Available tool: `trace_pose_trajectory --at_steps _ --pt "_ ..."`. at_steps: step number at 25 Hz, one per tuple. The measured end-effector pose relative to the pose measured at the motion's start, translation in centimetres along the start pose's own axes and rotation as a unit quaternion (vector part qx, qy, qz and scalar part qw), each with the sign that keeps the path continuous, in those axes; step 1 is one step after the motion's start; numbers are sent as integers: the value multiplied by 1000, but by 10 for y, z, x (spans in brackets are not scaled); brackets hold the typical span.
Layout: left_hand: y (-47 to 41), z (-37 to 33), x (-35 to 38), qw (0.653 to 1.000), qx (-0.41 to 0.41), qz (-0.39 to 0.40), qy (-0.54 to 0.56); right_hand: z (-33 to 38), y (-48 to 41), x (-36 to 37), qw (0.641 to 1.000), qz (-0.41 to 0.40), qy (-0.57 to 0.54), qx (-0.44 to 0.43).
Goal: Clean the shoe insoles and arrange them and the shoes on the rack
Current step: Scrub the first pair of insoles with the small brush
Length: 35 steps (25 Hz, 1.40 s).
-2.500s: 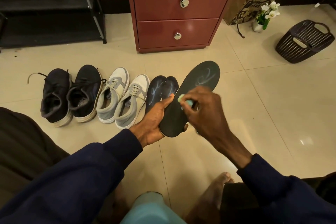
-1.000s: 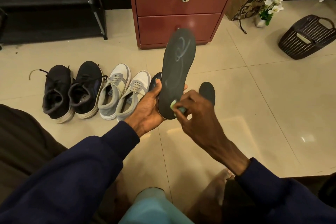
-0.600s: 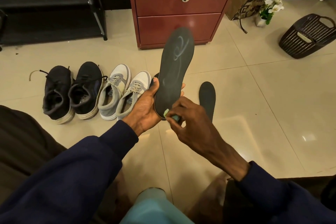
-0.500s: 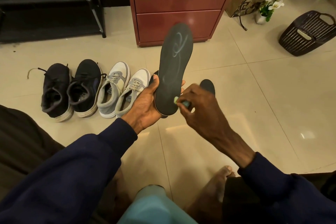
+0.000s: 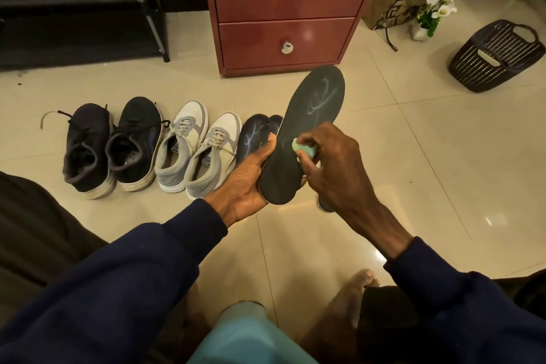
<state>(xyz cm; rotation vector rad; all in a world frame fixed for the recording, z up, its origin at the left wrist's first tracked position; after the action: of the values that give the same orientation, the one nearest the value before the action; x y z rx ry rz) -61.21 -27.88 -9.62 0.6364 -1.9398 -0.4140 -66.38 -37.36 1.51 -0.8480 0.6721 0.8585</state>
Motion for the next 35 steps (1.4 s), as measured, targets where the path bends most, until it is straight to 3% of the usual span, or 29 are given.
trace_pose_trajectory --at_steps 5,10,15,19,21,25,30,35 --pt "2 2 -6 999 -19 -21 -23 48 20 28 991 96 -42 -82" --pt "2 7 -3 998 -19 -22 -48 -6 -3 -3 1000 -2 7 0" --pt "5 8 -8 998 -30 -31 -54 39 18 27 992 98 -43 -72" --pt "4 13 -1 996 -47 -7 -72 -17 -6 -9 999 -12 -6 30" --pt "4 12 -3 996 -43 -16 -72 -11 3 -2 998 2 -38 44" --pt "5 13 -8 997 -45 -28 -53 27 15 24 994 89 -54 -20" --pt "3 18 -2 995 -64 -9 -81 -29 -1 -8 995 -8 -4 99" --pt "2 17 -13 996 -54 -25 -68 19 15 25 993 102 -56 18"
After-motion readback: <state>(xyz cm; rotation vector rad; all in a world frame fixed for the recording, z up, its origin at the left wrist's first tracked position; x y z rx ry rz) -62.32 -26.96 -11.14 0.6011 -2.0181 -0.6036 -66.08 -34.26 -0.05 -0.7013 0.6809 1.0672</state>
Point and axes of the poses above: each hand's wrist, its own y-axis away from the middle knuckle, its own x-axis out of the palm, z = x × y, the point moved 10 cm from there along -y, towards the middle knuckle, and after that the axes turned 4 degrees about -x, right-handed, at the moved point
